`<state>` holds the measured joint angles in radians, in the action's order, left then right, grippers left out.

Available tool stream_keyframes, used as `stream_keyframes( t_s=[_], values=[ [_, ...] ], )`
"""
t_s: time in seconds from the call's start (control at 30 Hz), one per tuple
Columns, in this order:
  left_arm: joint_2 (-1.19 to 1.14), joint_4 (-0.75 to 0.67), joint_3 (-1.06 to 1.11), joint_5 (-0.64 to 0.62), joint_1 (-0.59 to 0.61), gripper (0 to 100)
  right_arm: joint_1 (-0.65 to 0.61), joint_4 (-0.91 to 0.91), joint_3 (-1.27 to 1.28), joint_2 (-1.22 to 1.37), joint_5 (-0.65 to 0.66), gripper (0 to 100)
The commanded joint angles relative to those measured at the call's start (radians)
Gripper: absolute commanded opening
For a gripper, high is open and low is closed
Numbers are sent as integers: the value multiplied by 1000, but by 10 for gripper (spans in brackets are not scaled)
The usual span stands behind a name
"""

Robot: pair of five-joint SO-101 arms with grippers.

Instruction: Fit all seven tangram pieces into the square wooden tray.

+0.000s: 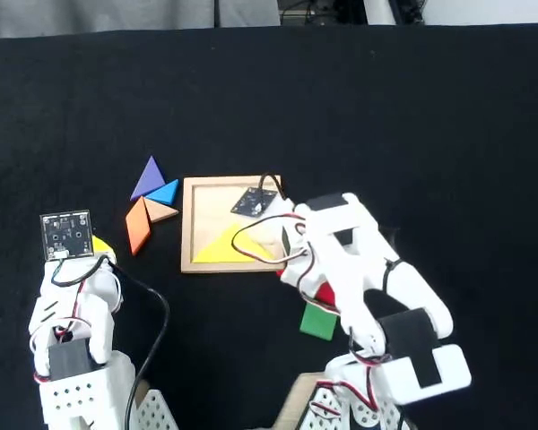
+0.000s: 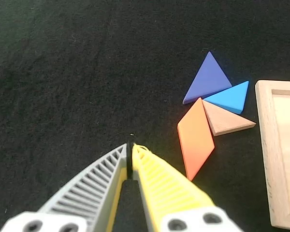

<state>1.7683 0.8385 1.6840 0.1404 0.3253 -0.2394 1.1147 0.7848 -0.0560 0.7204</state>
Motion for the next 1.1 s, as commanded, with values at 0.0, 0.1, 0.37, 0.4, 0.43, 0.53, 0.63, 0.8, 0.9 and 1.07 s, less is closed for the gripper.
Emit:
stream_keyframes(
  t_s=[0.0,0.1,0.37,0.4,0.43,0.53,0.63,0.8,0.9,1.07],
  values=[
    [2,3,19,3,-1,33,58,58,-73,-4,-15,364],
    [2,3,19,3,-1,33,58,104,-116,-4,8,368],
    [2,3,19,3,1,33,58,213,-174,-4,43,368],
    [2,3,19,3,1,33,58,212,-165,-1,43,368],
    [2,3,19,3,1,33,55,204,-153,-1,43,369],
    [2,3,19,3,2,33,52,141,-104,-2,43,371],
    [2,3,19,3,2,33,52,83,-73,5,43,371],
    [2,3,19,3,4,33,55,44,-36,5,43,371],
    [2,3,19,3,4,33,57,44,-13,5,43,368],
    [2,3,19,3,4,33,57,-43,50,5,43,368]
  ],
)
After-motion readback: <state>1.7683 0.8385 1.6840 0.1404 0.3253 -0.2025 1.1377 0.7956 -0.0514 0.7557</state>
